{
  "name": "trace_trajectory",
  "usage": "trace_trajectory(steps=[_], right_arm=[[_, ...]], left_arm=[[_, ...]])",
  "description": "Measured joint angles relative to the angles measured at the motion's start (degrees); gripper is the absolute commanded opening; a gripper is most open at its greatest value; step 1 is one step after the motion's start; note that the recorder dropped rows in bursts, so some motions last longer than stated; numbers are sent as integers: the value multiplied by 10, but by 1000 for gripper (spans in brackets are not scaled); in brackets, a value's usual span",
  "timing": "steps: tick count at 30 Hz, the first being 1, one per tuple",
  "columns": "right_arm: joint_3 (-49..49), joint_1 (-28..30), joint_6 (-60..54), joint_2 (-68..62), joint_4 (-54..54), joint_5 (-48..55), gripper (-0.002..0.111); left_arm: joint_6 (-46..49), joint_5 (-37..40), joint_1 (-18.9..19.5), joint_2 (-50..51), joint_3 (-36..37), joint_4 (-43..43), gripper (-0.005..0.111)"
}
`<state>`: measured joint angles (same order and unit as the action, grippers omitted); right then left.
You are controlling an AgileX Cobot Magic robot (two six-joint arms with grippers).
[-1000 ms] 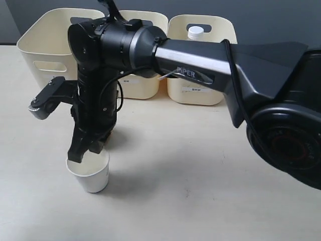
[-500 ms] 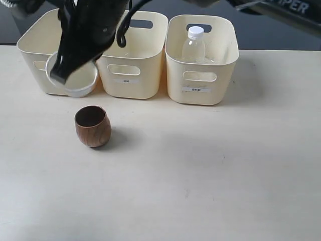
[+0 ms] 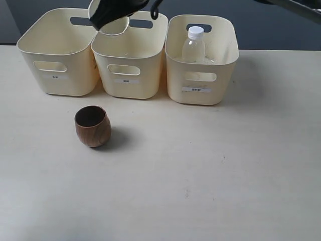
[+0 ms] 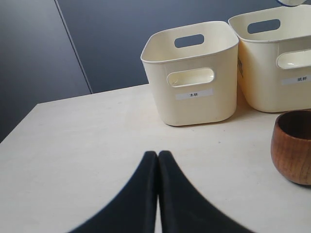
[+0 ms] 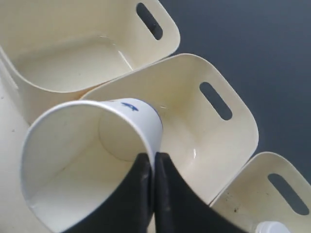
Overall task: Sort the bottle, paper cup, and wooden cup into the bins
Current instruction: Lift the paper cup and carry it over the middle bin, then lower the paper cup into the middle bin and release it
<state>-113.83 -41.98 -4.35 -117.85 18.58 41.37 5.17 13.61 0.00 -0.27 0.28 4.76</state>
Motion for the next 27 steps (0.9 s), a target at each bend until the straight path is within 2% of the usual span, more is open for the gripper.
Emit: trace_trajectory(steps=[8, 27], right_arm=[[0, 51, 2, -42, -55, -21, -1], [0, 69, 3, -83, -87, -50, -1]], left_arm=[[0, 0, 0, 0, 0, 0, 0], [0, 0, 0, 0, 0, 0, 0]])
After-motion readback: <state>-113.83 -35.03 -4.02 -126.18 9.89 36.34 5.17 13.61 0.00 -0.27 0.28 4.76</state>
